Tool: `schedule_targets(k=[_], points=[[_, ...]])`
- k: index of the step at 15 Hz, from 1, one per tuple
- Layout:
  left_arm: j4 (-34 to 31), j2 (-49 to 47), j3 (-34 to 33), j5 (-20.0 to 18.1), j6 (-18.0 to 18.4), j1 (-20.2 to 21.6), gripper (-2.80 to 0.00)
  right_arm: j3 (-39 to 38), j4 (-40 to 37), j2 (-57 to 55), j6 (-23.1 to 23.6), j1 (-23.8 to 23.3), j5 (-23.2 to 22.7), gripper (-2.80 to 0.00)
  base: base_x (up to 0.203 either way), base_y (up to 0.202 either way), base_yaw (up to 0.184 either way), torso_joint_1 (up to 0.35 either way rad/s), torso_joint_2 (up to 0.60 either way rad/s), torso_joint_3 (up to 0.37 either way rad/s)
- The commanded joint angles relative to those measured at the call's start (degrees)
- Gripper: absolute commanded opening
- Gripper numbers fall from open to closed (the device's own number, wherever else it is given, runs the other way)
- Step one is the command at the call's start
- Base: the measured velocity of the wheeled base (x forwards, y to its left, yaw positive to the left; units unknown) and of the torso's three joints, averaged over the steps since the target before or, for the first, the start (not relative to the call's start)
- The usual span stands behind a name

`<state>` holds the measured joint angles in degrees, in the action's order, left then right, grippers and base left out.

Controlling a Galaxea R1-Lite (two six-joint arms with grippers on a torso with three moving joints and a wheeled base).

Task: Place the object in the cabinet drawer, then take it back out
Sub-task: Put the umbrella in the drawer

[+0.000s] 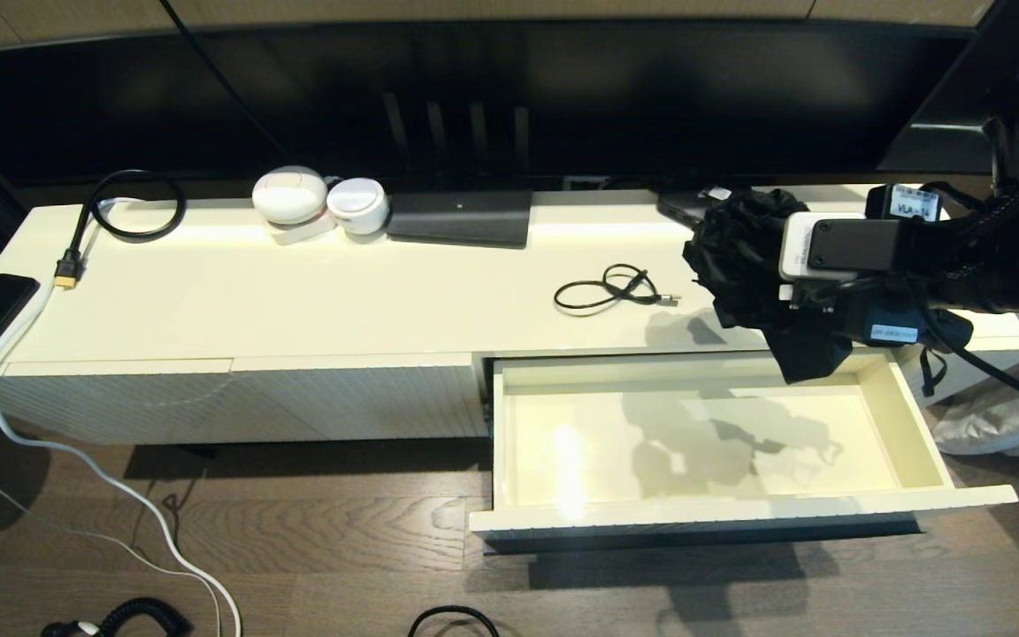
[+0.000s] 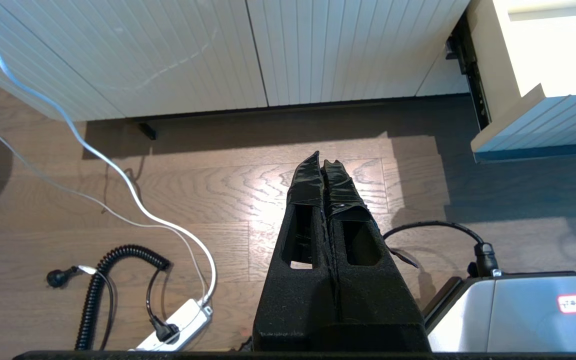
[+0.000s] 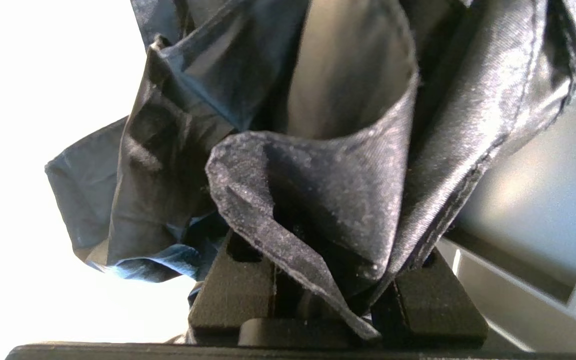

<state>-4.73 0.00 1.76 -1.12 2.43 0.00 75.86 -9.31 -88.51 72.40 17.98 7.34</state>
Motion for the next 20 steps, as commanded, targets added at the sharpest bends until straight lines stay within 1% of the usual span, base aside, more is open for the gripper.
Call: schedule_targets(k=[1, 5, 7, 8, 10, 14, 18, 20], points=[[-0.02, 0.0, 0.0, -0.02, 0.04, 0.0, -2.8, -4.24, -0.28, 3.79, -0.4, 1.79, -0.01, -2.8, 0.0, 0.0, 0.0, 0.0, 0.0, 0.0], [-0.02, 0.0, 0.0, -0.02, 0.04, 0.0, -2.8, -15.33, -0.26, 6.35, -1.36, 4.27, -0.1, -2.8, 0.0, 0.0, 0.0, 0.0, 0.0, 0.0], [-0.02, 0.0, 0.0, -0.02, 0.04, 0.0, -2.8, -20.28, 0.72, 5.25, -1.38, 4.43, -0.09, -2.8, 0.0, 0.0, 0.0, 0.0, 0.0, 0.0], [-0.02, 0.0, 0.0, -0.02, 0.04, 0.0, -2.8, -20.96, 1.46, 4.75, -1.35, 4.44, -0.18, -2.8, 0.0, 0.0, 0.0, 0.0, 0.0, 0.0], [-0.02, 0.0, 0.0, -0.02, 0.04, 0.0, -2.8, -22.22, 6.42, 1.35, -1.22, 4.44, -0.84, -2.8, 0.0, 0.0, 0.0, 0.0, 0.0, 0.0], [-0.02, 0.0, 0.0, -0.02, 0.04, -0.09, -2.8, -21.88, 11.59, -6.49, -0.58, 4.44, -3.09, -2.8, 0.0, 0.0, 0.0, 0.0, 0.0, 0.0], [-0.02, 0.0, 0.0, -0.02, 0.04, 0.0, -2.8, -21.63, 19.41, -14.5, 2.9, 3.96, -4.74, -2.8, 0.0, 0.0, 0.0, 0.0, 0.0, 0.0], [-0.02, 0.0, 0.0, -0.02, 0.04, 0.0, -2.8, -20.34, 20.41, -16.5, 4.25, 3.39, -5.3, -2.8, 0.0, 0.0, 0.0, 0.0, 0.0, 0.0]])
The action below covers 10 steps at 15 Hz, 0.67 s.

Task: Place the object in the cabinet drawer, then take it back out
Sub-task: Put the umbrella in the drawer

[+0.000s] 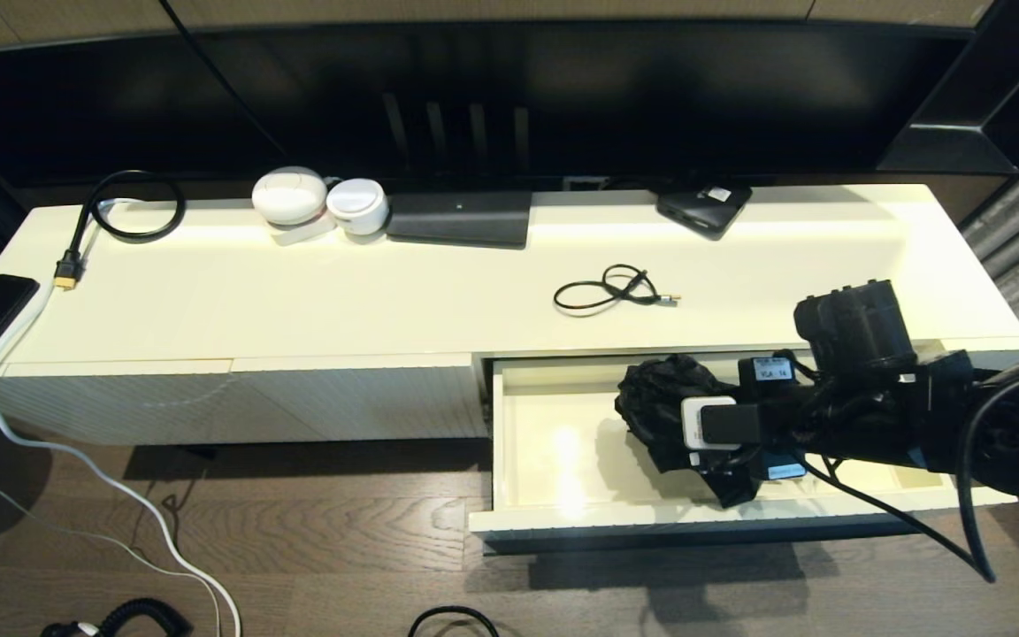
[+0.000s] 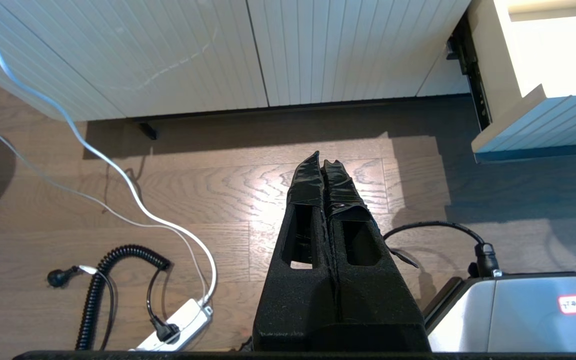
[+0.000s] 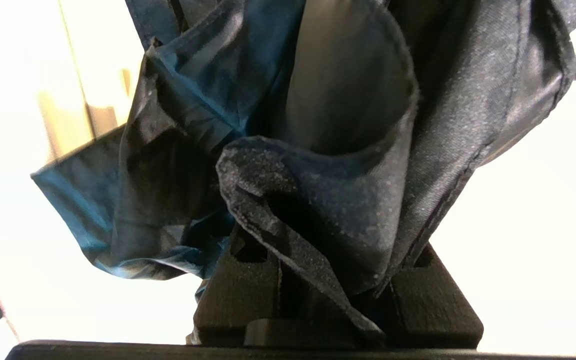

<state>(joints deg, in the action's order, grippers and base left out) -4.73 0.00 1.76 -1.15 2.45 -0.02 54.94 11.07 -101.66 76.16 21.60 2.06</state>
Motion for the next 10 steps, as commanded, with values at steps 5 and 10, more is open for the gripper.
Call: schedule_targets(k=[5, 10], points=[[-0.02, 0.0, 0.0, 0.01, 0.01, 0.02, -2.8, 6.93, 0.35, -11.27, 5.73, -1.99, -1.26, -2.8, 0.0, 0.0, 0.0, 0.0, 0.0, 0.0], [-0.02, 0.0, 0.0, 0.01, 0.01, 0.02, -2.8, 9.31, 1.32, -13.74, 6.72, -2.62, -1.8, -2.8, 0.0, 0.0, 0.0, 0.0, 0.0, 0.0]])
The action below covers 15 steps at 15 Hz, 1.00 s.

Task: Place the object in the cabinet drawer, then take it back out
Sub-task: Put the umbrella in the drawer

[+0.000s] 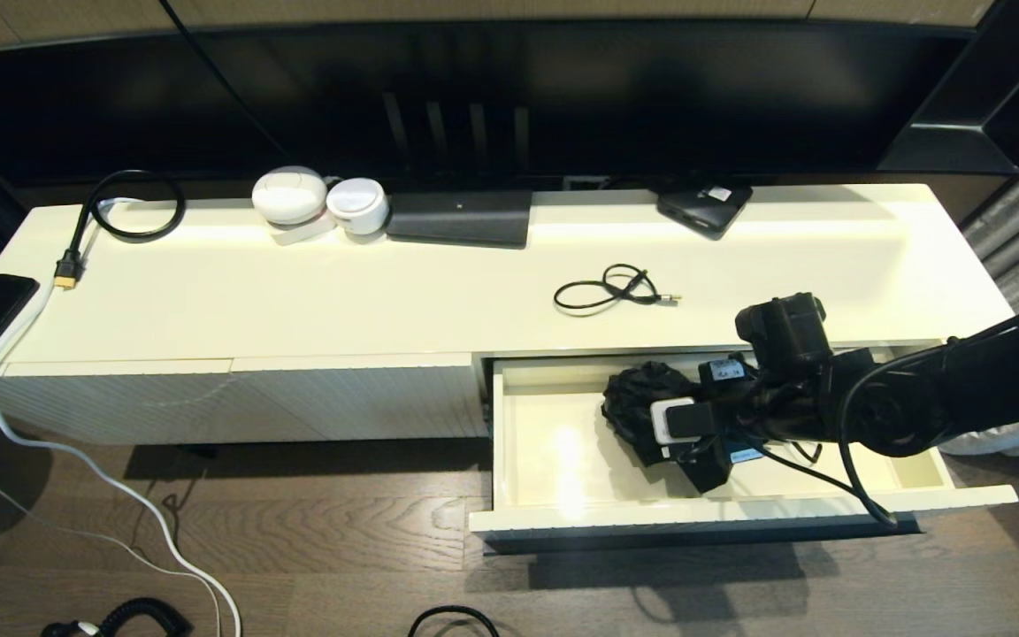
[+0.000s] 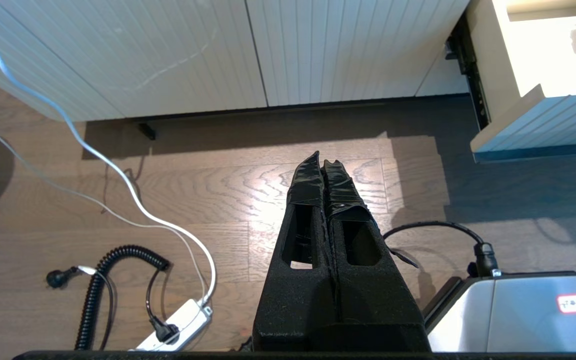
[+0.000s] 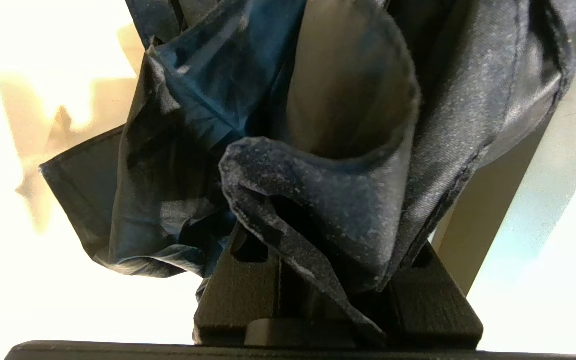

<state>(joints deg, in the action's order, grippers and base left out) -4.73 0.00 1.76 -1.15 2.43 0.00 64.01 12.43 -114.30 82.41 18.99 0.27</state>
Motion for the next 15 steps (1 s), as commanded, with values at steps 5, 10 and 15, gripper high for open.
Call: schedule_targets(k=[5, 10, 15], points=[[-0.02, 0.0, 0.0, 0.01, 0.04, 0.0, -2.8, 0.24, 0.49, -1.18, 0.03, -0.79, 0.08, -2.8, 0.0, 0.0, 0.0, 0.0, 0.0, 0.0], [-0.02, 0.0, 0.0, 0.01, -0.04, 0.0, -2.8, -0.73, 0.49, -0.04, -0.05, -1.15, 0.0, -2.8, 0.0, 0.0, 0.0, 0.0, 0.0, 0.0], [-0.02, 0.0, 0.0, 0.01, 0.04, 0.0, -2.8, -0.1, 0.49, 0.14, -0.41, -1.06, -0.01, -2.8, 0.0, 0.0, 0.0, 0.0, 0.0, 0.0]])
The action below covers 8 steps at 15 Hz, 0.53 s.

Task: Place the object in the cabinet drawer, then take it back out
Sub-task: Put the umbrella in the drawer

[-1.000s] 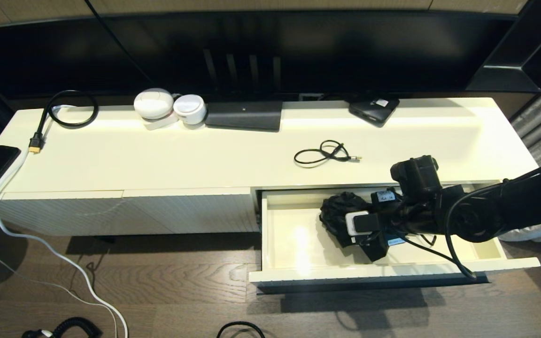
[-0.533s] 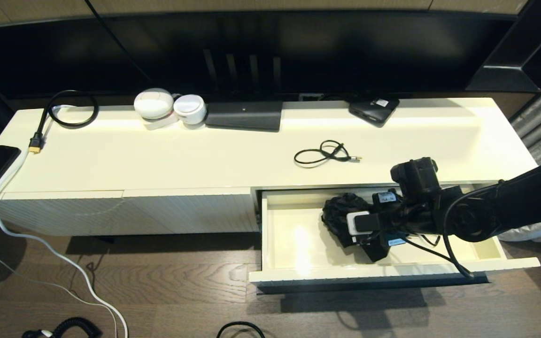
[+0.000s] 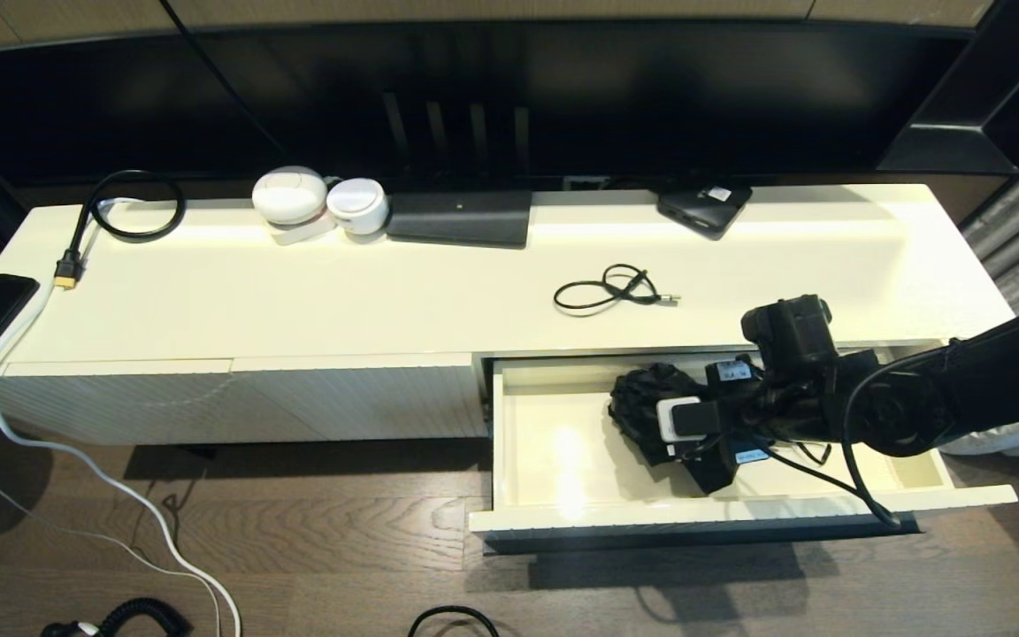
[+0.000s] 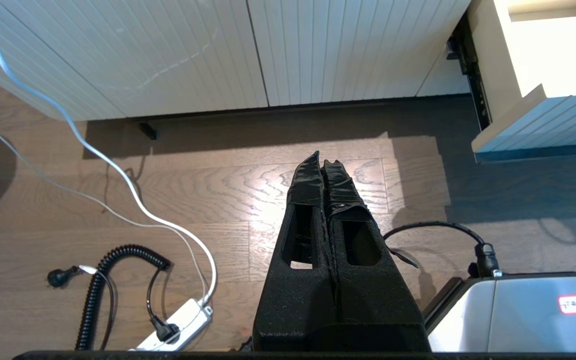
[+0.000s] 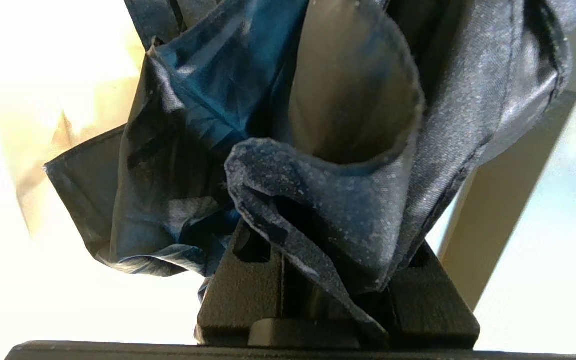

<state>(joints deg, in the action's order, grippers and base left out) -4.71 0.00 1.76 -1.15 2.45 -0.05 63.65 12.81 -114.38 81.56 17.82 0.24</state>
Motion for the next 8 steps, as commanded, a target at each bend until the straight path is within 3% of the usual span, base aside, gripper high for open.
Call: schedule_targets(k=[1, 2, 3, 8], points=[[-0.04, 0.0, 0.0, 0.0, 0.01, 0.03, -2.8, 0.25, 0.11, 0.13, 0.45, 0.11, 0.11, -2.8, 0.0, 0.0, 0.0, 0.0, 0.0, 0.0], [-0.04, 0.0, 0.0, 0.0, 0.01, -0.01, -2.8, 0.05, 0.11, 0.23, 0.43, 0.09, 0.17, -2.8, 0.0, 0.0, 0.0, 0.0, 0.0, 0.0], [-0.04, 0.0, 0.0, 0.0, 0.01, -0.02, -2.8, -0.26, 0.11, 0.37, 0.36, 0.05, -0.09, 0.0, 0.0, 0.0, 0.0, 0.0, 0.0, 0.0], [-0.04, 0.0, 0.0, 0.0, 0.01, 0.03, -2.8, 0.42, 0.11, 1.27, 0.45, 0.28, -0.42, 0.0, 0.0, 0.0, 0.0, 0.0, 0.0, 0.0]])
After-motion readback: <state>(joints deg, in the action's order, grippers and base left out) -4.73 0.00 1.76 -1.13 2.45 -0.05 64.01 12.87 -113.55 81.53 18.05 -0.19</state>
